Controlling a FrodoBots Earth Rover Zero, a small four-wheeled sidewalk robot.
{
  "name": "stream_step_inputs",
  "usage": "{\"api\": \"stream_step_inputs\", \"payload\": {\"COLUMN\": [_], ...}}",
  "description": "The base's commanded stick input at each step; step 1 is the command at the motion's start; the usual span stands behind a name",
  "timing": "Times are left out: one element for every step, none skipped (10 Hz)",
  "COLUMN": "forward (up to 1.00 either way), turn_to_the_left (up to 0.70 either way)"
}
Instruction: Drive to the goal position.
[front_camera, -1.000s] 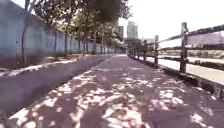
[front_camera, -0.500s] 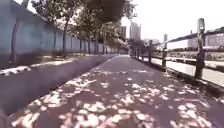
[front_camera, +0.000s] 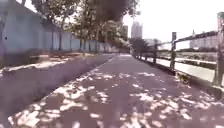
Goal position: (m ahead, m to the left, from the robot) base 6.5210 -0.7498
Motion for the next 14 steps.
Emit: {"api": "stream_step_inputs", "payload": {"forward": [1.0,1.0,1.0,1.0,1.0,1.0,1.0,1.0,1.0,1.0,1.0,1.0,1.0,1.0], "turn_to_the_left": [-0.4,-0.14,0.0,0.0,0.0,0.0,0.0,0.0,0.0,0.0,0.0,0.0,0.0,0.0]}}
